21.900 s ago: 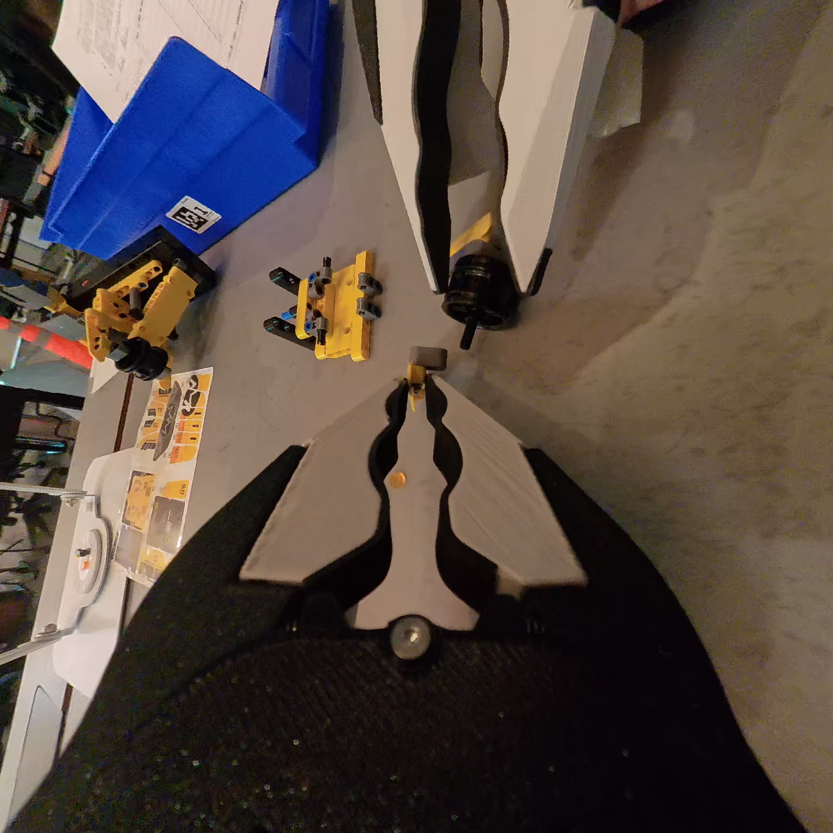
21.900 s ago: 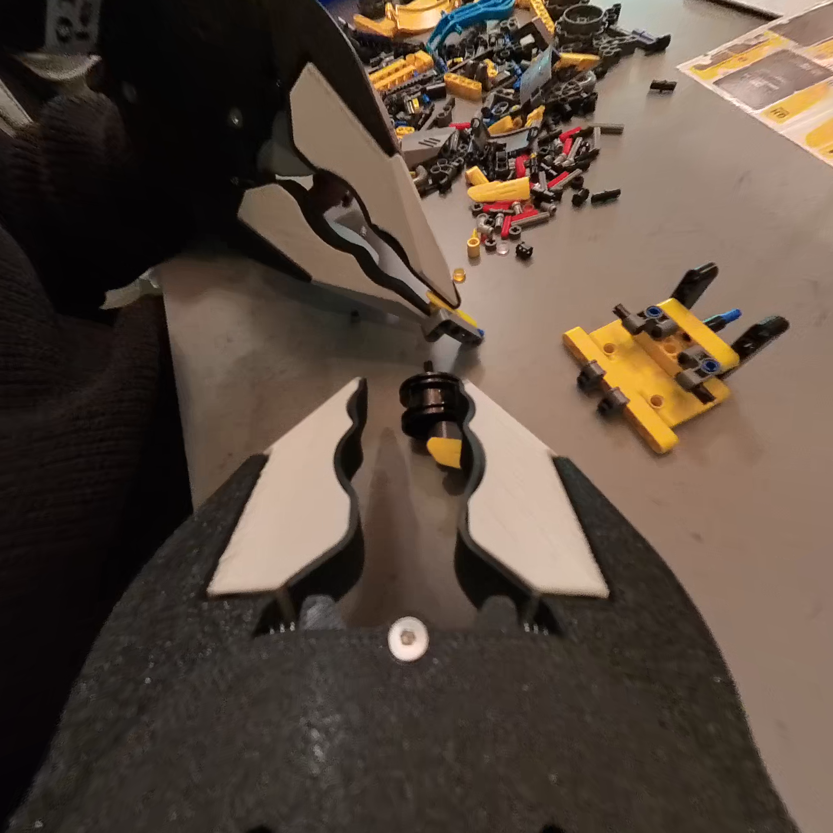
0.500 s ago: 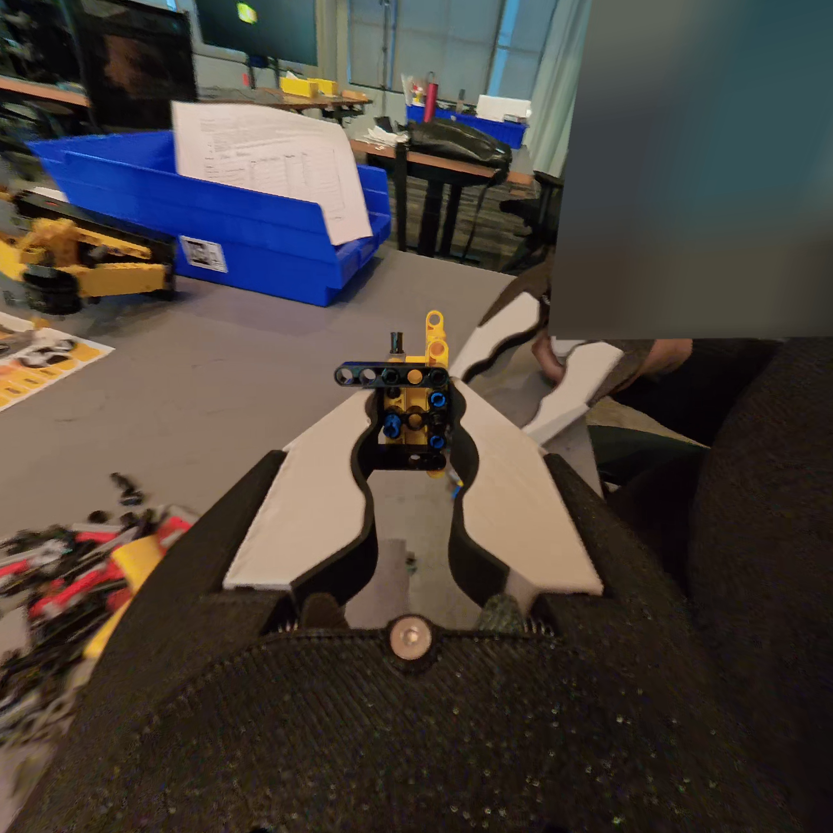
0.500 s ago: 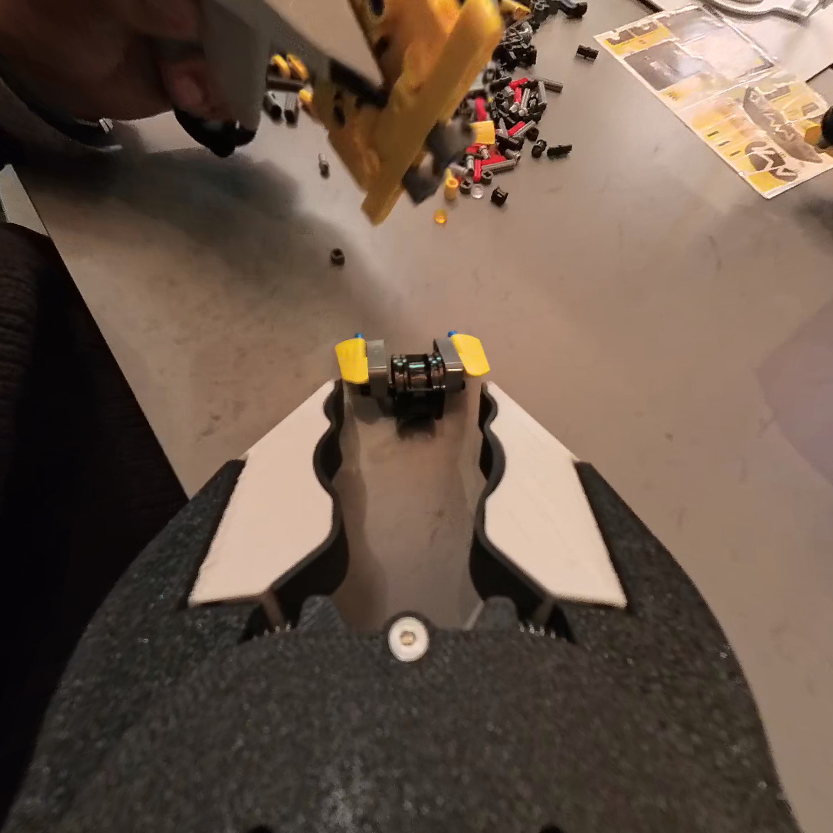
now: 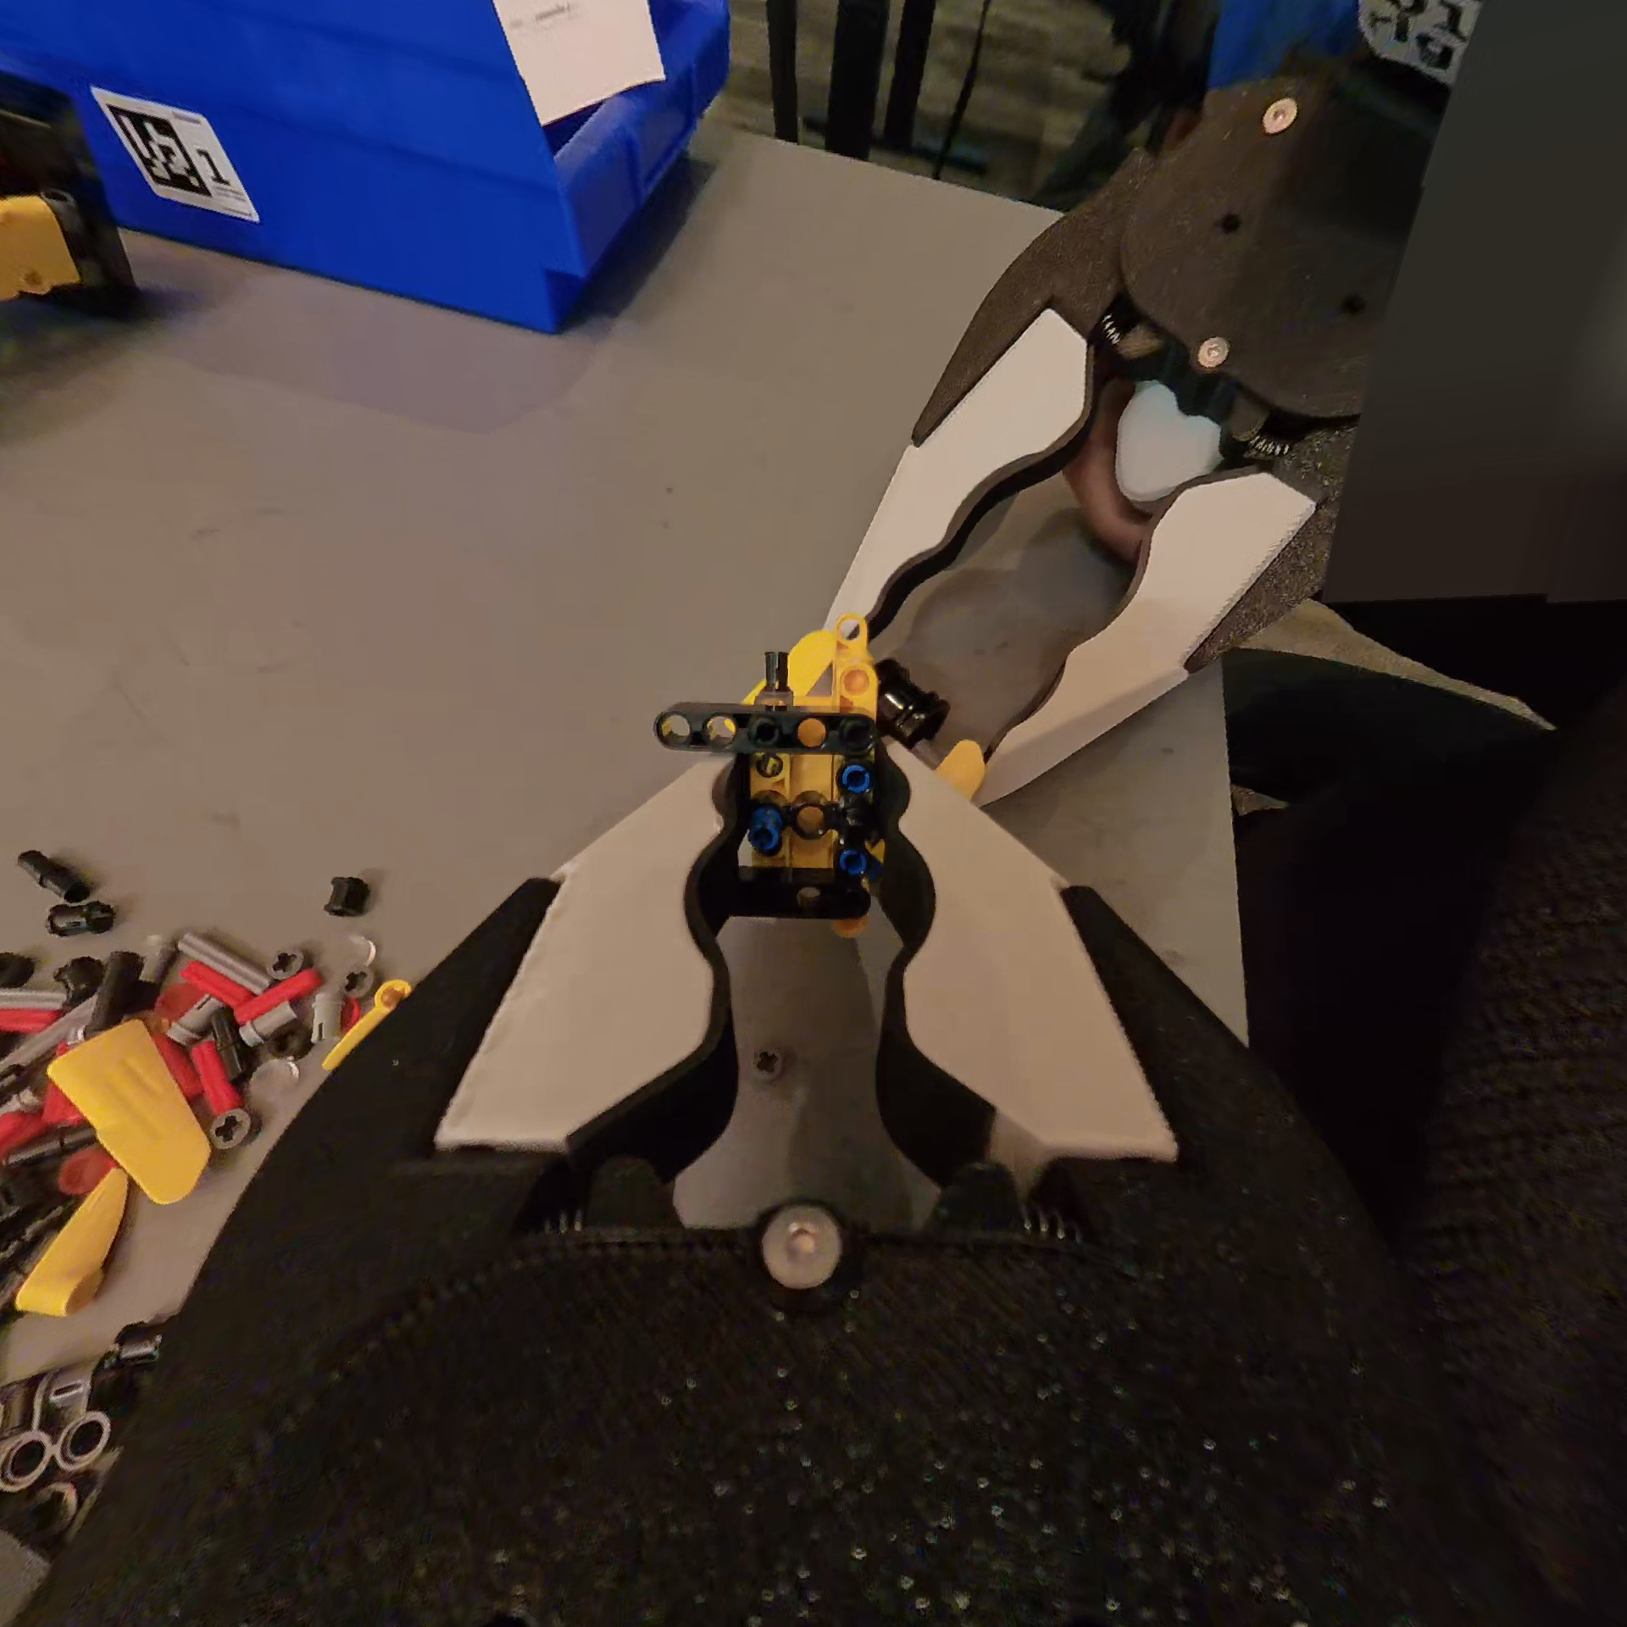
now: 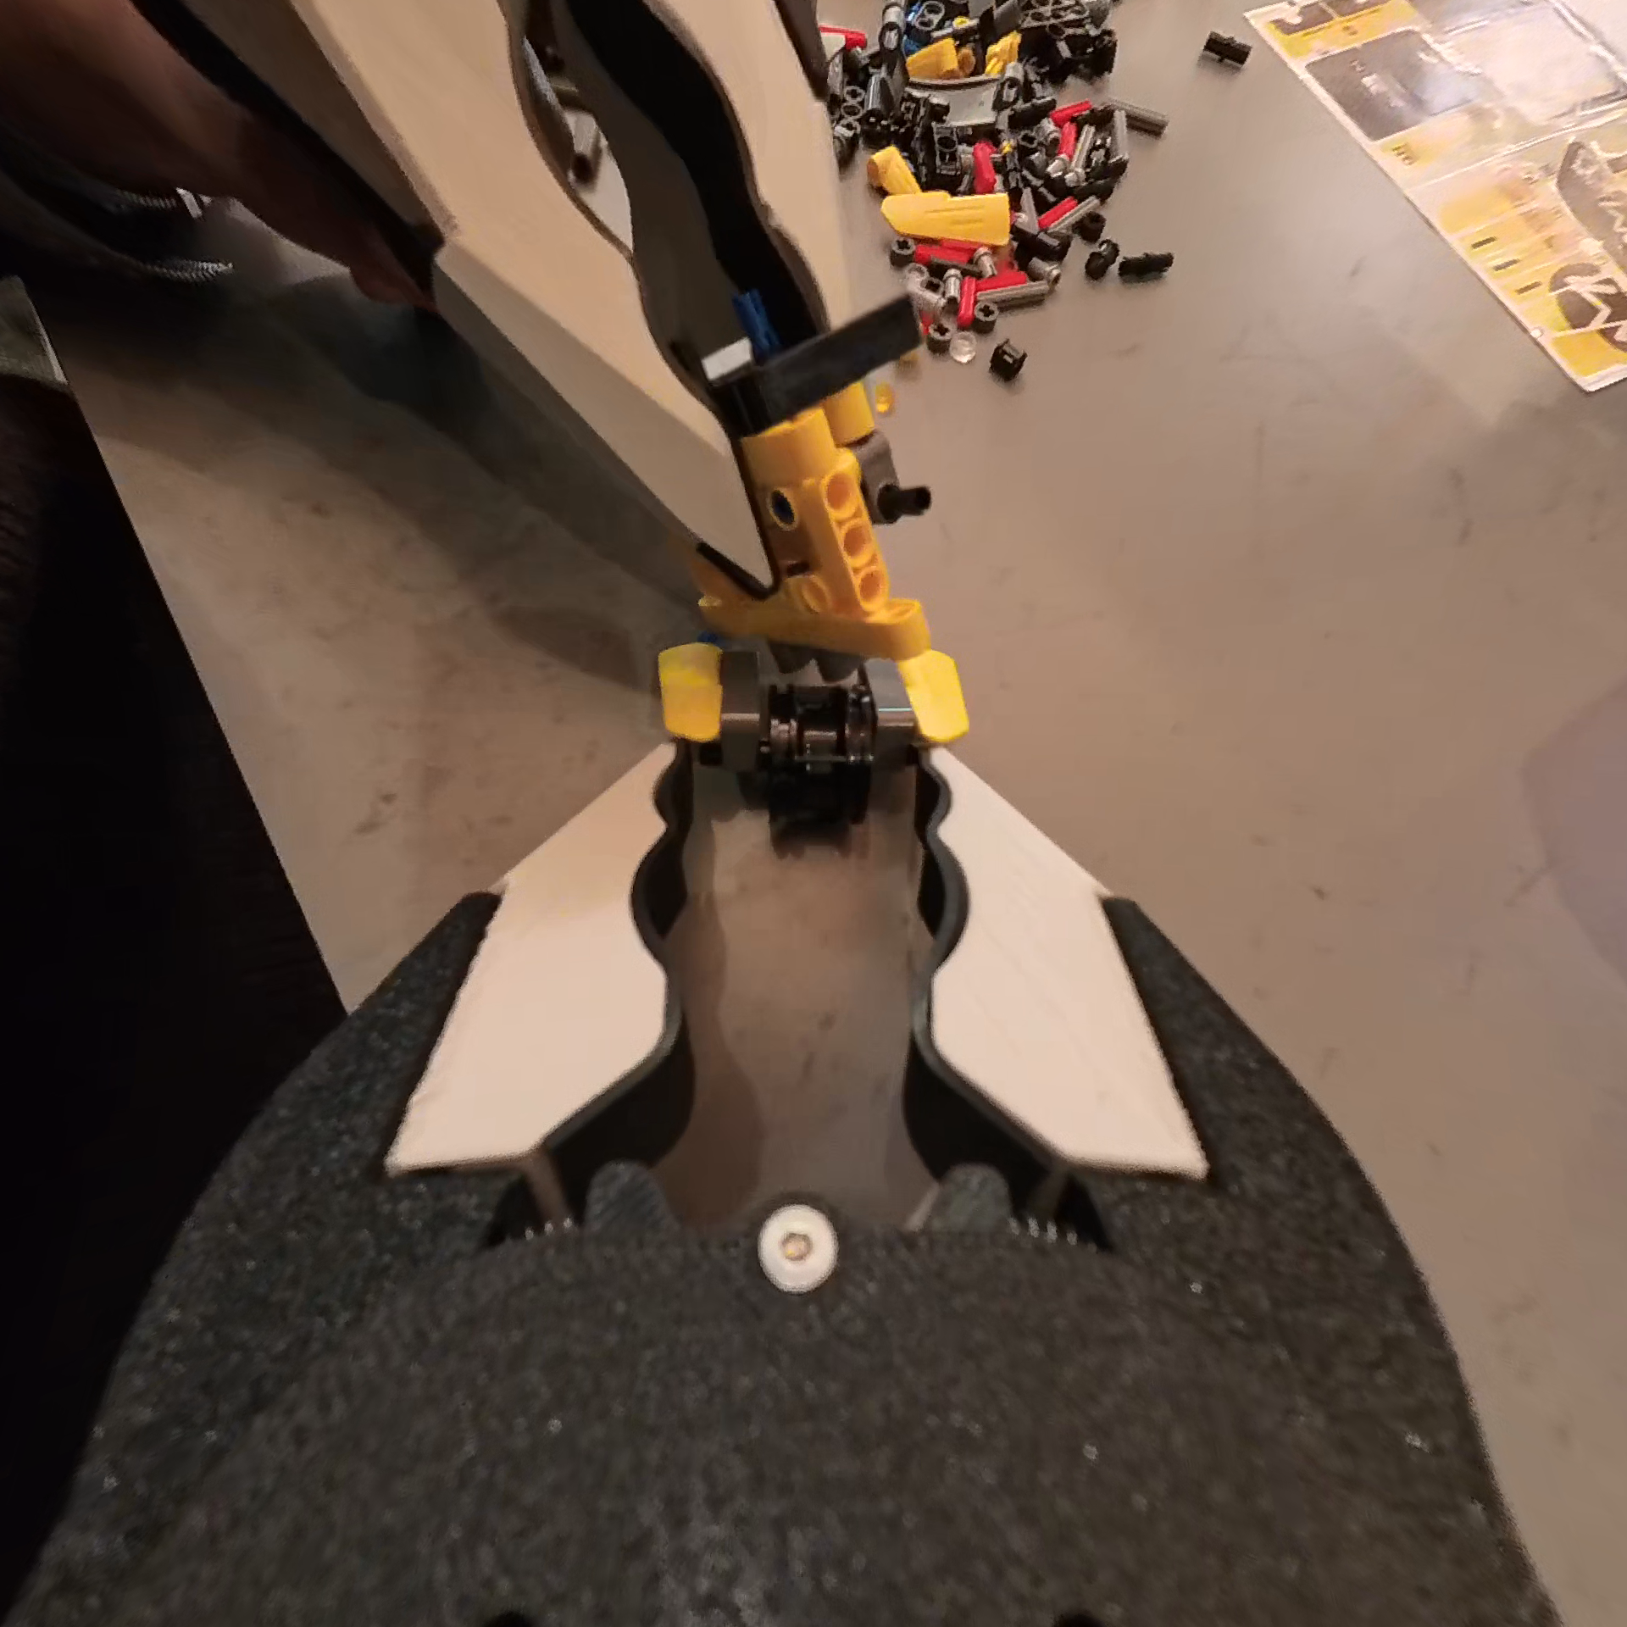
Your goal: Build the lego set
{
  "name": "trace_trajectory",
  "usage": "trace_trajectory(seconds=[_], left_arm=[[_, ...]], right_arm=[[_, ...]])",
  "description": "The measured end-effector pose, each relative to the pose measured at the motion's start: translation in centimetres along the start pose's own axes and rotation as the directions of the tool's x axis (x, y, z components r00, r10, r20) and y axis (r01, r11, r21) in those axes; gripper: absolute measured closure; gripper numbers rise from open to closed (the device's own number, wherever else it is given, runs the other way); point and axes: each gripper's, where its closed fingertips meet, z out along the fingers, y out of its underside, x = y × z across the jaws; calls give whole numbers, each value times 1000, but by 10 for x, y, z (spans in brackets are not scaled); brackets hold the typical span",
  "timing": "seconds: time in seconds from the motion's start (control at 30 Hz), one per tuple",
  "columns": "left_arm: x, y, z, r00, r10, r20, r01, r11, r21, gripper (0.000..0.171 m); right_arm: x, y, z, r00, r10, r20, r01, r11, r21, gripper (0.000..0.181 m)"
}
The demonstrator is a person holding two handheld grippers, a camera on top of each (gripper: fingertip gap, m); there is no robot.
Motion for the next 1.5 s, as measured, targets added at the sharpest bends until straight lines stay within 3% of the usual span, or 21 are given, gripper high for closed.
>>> trace_trajectory(seconds=[0.6, 0.83, 1.5], left_arm=[[0, 1, 1, 1000, -11, 1, 11, 1000, -8, 149], [-1, 1, 1, 1000, -17, 3, 17, 1000, -9, 149], [-1, 1, 2, 999, -37, -4, 37, 999, -11, 149]], right_arm=[[6, -3, 0, 1000, -6, -28, 6, 1000, 17, 129], [7, -4, -2, 999, -1, -41, 2, 1000, 25, 137], [6, -2, 2, 1000, -11, 5, 11, 1000, 3, 135]])
